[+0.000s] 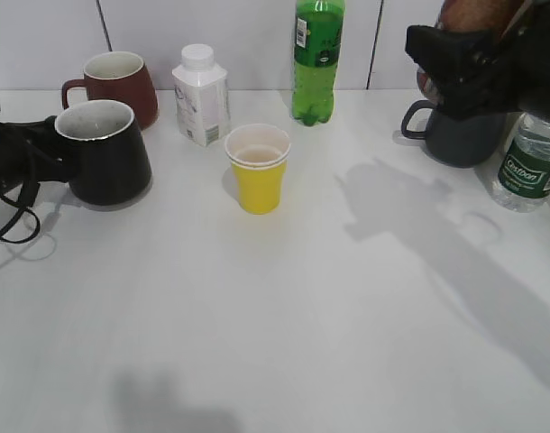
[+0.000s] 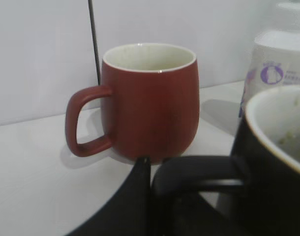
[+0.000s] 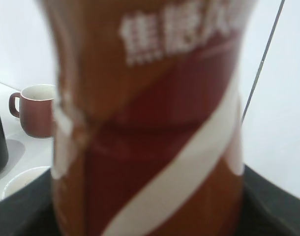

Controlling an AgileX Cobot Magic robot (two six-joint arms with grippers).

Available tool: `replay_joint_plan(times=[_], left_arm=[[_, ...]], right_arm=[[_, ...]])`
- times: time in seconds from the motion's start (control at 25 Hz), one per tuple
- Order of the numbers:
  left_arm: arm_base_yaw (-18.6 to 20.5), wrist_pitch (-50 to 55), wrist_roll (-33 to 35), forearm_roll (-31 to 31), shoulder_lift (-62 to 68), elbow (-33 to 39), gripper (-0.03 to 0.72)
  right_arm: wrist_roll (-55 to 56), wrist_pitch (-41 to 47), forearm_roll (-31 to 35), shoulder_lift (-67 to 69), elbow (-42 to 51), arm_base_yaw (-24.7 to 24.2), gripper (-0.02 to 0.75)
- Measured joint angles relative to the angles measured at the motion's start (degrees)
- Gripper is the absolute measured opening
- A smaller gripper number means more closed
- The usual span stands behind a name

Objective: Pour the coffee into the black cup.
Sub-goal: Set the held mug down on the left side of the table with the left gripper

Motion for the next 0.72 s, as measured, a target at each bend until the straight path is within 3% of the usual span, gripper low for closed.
replay_joint_plan(times=[0.72], left_arm=[[0.00, -0.76, -0.29, -0.60, 3.15, -1.58, 0.057]], right_arm=[[0.00, -0.25, 0.00, 0.00, 0.00, 0.00, 0.528]])
